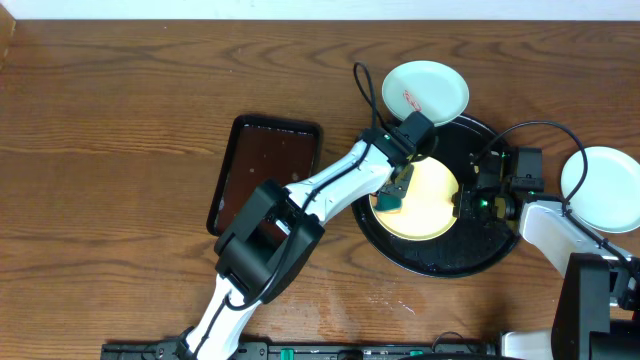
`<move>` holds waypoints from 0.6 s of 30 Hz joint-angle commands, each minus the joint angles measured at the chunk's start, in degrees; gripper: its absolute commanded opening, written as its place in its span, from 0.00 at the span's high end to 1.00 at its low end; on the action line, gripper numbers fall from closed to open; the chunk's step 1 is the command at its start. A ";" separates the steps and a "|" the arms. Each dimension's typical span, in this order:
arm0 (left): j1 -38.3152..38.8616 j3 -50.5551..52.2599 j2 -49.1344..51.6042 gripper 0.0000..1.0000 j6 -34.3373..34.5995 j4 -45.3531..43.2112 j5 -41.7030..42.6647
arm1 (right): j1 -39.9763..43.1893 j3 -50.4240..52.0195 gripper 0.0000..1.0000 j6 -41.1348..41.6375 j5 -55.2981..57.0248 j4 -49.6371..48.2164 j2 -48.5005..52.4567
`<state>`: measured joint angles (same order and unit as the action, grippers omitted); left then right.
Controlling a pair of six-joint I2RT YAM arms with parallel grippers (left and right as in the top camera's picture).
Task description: Clean dirty plates on tray and stack at the side
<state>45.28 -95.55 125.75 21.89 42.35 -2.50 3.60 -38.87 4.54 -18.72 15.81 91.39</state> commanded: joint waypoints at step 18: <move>2.84 1.36 5.31 0.92 -0.02 -13.92 35.08 | -1.20 2.23 0.99 -0.28 1.73 1.75 2.54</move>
<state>44.69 -95.20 128.60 22.44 27.81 24.75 3.57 -38.87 4.54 -18.83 15.84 91.39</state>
